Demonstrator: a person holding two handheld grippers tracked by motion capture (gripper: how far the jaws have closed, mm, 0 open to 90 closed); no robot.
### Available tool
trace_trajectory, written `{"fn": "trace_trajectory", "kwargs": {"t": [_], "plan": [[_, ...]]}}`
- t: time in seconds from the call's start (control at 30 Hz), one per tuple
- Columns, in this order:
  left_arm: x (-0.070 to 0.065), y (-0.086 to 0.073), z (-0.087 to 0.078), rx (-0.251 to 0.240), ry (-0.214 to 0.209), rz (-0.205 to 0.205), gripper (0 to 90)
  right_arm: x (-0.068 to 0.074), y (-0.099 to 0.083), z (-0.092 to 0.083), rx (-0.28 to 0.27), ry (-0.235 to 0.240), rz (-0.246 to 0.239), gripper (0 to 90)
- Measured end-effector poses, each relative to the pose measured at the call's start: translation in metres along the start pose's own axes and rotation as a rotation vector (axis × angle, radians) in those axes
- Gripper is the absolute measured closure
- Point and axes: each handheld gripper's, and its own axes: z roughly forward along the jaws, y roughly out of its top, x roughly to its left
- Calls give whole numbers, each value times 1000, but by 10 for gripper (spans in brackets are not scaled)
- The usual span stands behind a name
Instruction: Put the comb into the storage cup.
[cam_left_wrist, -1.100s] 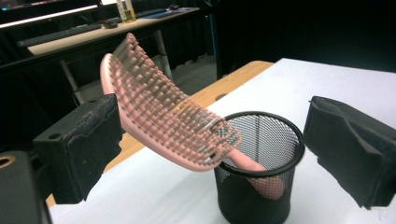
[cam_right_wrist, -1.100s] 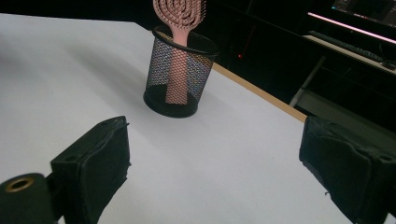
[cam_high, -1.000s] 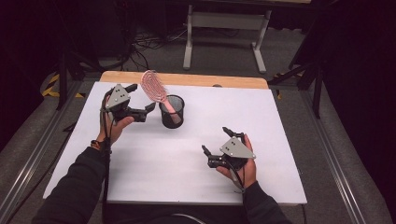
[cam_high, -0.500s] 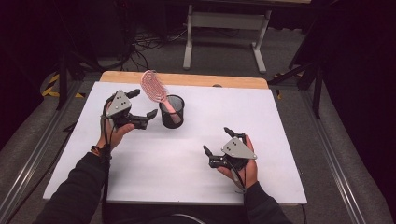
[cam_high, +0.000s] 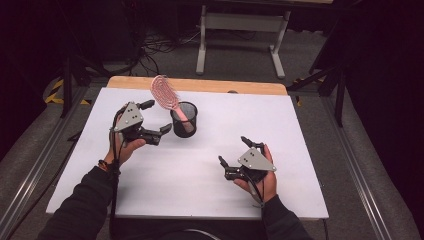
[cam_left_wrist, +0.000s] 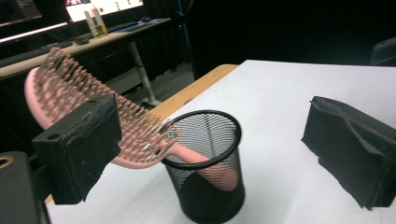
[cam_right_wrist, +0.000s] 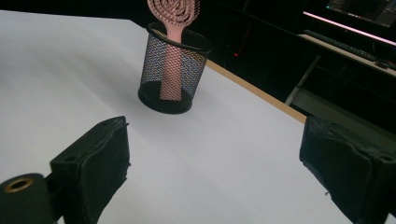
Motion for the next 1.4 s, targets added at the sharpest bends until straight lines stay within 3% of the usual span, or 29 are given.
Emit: {"fn": "trace_trajectory", "kwargs": {"t": [0.63,1.4], "plan": [[-25,1,-4,13,-71,53,50,-4,-1,-6,-2,-20,0,90],[-41,-12,-21,58,-120,103,47,-2,2,-9,-15,-18,-6,90]]}}
